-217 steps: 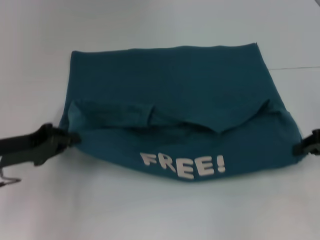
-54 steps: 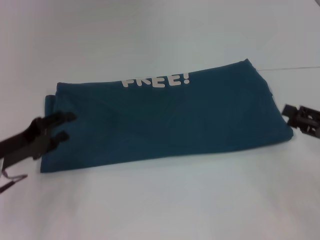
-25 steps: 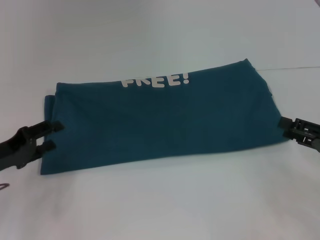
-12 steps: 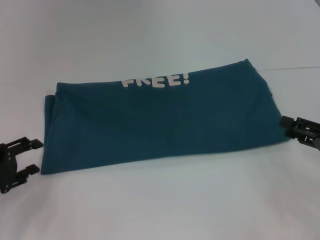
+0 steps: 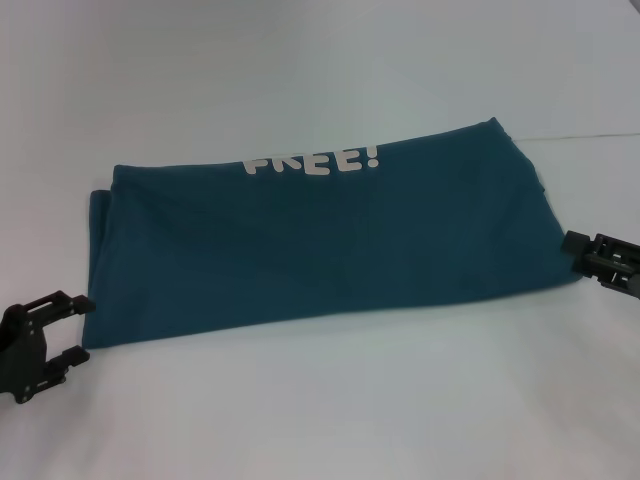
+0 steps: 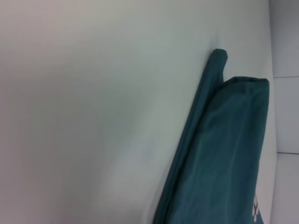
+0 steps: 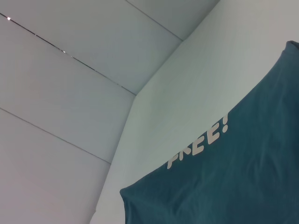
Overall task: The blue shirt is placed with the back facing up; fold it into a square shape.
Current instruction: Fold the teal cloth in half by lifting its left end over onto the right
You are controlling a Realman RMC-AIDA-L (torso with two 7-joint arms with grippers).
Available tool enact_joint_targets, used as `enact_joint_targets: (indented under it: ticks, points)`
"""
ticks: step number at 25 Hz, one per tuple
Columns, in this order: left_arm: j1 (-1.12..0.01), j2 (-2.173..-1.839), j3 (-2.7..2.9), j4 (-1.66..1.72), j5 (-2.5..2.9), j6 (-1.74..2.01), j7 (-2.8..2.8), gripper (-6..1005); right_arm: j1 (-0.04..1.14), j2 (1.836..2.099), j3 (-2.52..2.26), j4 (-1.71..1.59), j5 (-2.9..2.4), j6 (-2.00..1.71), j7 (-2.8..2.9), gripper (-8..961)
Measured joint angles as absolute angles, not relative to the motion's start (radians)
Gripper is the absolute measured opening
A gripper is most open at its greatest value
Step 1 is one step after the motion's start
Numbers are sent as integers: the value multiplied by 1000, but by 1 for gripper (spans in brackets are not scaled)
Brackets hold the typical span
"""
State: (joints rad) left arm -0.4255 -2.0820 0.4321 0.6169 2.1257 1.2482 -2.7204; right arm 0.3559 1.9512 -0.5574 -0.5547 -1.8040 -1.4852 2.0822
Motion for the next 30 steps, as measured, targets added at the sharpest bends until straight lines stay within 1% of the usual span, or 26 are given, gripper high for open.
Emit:
enact_joint_targets:
  ticks: [18, 28, 30]
  points:
    - [-431, -2082, 434, 588, 2126, 1178, -2743, 715, 353, 1951, -557, -555, -1804, -1485, 2083, 703]
    - [-459, -2077, 434, 548, 2126, 1152, -2744, 716, 349, 1951, -557, -551, -1804, -1468, 2083, 703]
    - [-467, -2075, 438, 534, 2126, 1142, -2744, 716, 348, 1946, -557, -540, -1804, -1464, 2080, 703]
